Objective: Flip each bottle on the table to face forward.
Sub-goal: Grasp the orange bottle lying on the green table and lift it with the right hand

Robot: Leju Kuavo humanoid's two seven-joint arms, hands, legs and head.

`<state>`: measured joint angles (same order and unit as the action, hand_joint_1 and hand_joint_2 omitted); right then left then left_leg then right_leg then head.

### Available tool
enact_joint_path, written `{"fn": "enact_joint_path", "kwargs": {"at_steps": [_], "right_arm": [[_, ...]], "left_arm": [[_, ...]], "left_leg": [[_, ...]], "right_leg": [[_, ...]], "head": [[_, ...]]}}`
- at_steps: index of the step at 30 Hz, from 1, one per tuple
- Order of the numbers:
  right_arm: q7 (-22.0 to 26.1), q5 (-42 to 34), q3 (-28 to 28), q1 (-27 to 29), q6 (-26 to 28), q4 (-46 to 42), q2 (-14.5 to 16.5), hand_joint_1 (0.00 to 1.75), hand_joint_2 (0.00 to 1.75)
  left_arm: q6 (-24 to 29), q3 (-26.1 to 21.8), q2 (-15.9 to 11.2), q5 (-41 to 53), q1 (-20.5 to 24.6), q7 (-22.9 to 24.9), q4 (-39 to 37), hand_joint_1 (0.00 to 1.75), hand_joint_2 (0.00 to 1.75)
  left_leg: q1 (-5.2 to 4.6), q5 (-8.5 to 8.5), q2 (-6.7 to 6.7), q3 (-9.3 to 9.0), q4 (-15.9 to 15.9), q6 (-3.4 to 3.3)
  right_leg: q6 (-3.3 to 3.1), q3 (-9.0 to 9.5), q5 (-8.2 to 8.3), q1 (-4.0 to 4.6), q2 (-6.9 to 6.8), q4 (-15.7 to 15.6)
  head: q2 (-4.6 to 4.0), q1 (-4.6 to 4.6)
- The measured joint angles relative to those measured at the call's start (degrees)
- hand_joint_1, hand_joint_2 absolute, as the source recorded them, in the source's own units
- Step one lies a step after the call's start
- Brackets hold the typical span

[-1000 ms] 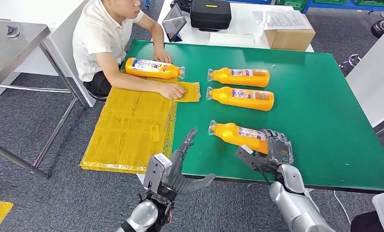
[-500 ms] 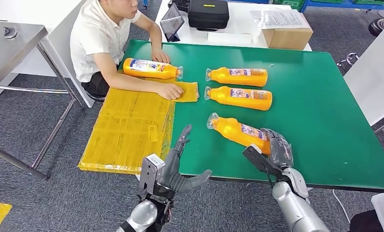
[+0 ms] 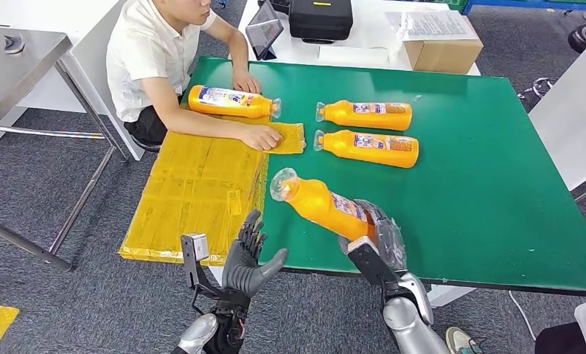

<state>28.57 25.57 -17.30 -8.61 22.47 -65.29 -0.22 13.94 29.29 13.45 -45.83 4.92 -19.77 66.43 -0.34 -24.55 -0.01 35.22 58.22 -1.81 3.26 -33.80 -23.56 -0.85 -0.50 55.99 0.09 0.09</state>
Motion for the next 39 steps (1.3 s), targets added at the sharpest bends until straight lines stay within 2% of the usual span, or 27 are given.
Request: {"fn": "enact_joint_path", "kwargs": {"at_steps": [8, 13, 16, 24, 35, 36, 39], "right_arm": [[0.45, -1.45, -3.68, -0.03, -0.4, -0.96, 0.83, 1.75, 1.75], [0.73, -2.12, -6.43, -0.79, -3.86, 0.25, 1.63, 1.75, 1.75], [0.52, -0.97, -9.2, -1.59, -5.4, 2.38, 2.56, 1.75, 1.75], [-0.51, 0.63, -14.76, -2.48, -5.94, 5.74, 3.86, 1.75, 1.75], [-2.61, 3.64, -17.85, -3.51, -3.93, 6.12, 3.61, 1.75, 1.75], [-2.61, 3.54, -17.92, -3.54, -3.86, 6.12, 3.59, 1.75, 1.75], [-2.66, 3.31, -18.19, -3.64, -3.63, 6.11, 3.5, 1.75, 1.75]], "left_arm": [[-1.39, -0.13, -0.17, -1.64, 0.03, 0.87, -0.14, 0.0, 1.75], [-8.07, 0.62, -0.4, -1.08, 0.53, -0.07, -0.09, 0.0, 1.75], [-9.72, 0.95, -0.43, 1.08, 0.8, -1.94, 0.7, 0.0, 1.75], [-8.97, 0.08, -0.47, 5.73, 1.2, -4.11, 2.81, 0.0, 1.75], [-6.69, -0.52, -0.43, 10.6, 2.85, -4.14, 1.97, 0.0, 1.75], [-6.29, -0.52, -0.4, 11.11, 3.09, -4.09, 1.71, 0.16, 1.75], [-3.63, -0.35, -0.14, 13.99, 4.23, -4.52, 0.19, 1.47, 1.75]], "left_leg": [[-0.01, 0.0, -0.02, 0.12, 0.0, 0.0], [0.0, 0.0, -0.01, 0.14, 0.0, 0.0], [0.02, 0.0, -0.01, 0.14, 0.0, 0.01], [0.01, 0.0, -0.04, 0.16, 0.0, 0.01], [0.01, 0.0, -0.03, 0.17, 0.0, 0.01], [0.01, 0.01, -0.03, 0.17, 0.0, 0.01], [0.01, 0.01, -0.03, 0.17, 0.0, 0.01]], "right_leg": [[0.0, -0.1, 0.0, 0.0, 0.0, 0.0], [0.0, -0.13, 0.0, 0.01, 0.0, 0.0], [0.0, -0.15, 0.0, 0.02, 0.0, 0.01], [0.0, -0.16, -0.01, 0.0, -0.01, 0.01], [0.0, -0.18, 0.0, 0.01, 0.0, 0.01], [0.0, -0.18, 0.0, 0.01, -0.01, 0.01], [0.0, -0.19, -0.01, 0.01, -0.01, 0.01]], "head": [[0.0, -0.01], [0.0, 0.0], [0.0, -0.01], [0.0, 0.0], [0.0, 0.0], [0.0, 0.0], [0.0, 0.01]]}}
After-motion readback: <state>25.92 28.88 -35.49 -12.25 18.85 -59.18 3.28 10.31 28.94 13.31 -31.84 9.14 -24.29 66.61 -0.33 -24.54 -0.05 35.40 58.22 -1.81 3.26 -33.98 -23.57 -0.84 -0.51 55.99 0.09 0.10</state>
